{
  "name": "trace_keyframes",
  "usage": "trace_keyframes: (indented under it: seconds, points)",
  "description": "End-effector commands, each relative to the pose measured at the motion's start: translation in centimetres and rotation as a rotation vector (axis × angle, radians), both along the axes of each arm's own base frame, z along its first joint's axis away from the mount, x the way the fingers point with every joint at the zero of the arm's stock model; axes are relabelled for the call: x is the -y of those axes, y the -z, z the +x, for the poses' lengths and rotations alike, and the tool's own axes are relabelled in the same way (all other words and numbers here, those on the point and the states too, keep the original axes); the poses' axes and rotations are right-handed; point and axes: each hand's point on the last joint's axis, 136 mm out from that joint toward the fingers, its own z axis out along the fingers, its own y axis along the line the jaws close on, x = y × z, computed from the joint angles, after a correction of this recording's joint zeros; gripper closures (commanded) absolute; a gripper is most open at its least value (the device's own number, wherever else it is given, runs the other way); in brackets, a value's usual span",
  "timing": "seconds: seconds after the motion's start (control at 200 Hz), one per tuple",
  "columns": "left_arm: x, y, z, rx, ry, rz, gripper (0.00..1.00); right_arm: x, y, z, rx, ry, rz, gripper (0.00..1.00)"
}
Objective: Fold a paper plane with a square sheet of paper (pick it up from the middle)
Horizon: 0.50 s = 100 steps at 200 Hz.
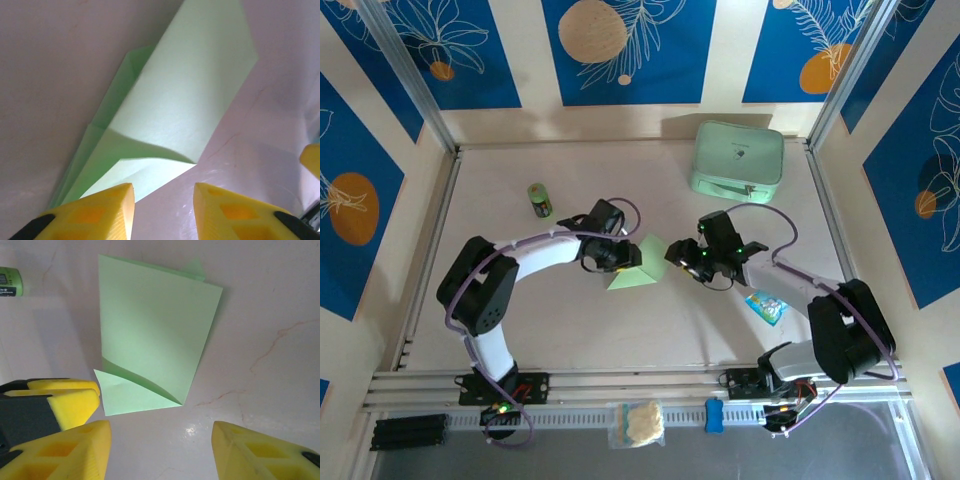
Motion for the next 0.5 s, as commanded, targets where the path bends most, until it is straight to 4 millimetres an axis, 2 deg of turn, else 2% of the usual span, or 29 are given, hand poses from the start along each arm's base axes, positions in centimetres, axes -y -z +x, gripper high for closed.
trace_keyframes:
  seconds: [0.0,0.12,0.28,0.495]
  points:
    - [-0.2,0.8,-0.2,-0.022,-0.008,0.000,0.66,-0.1,1.0,-0.1,-0.041,0.041,-0.001,0.44]
    - [-0.5,1.8,0.0,-0.021,-0.013,0.029,0.69,-0.8,1.3,-0.3,-0.062,0.039,0.010,0.45]
    - [-1.8,3.3,0.5,-0.007,-0.073,0.098,0.75,-1.5,2.0,-0.7,-0.107,0.070,0.026,0.48]
    - [-2.7,5.0,-0.1,-0.047,-0.157,0.109,0.81,-1.5,2.7,-0.7,-0.136,0.123,0.018,0.52]
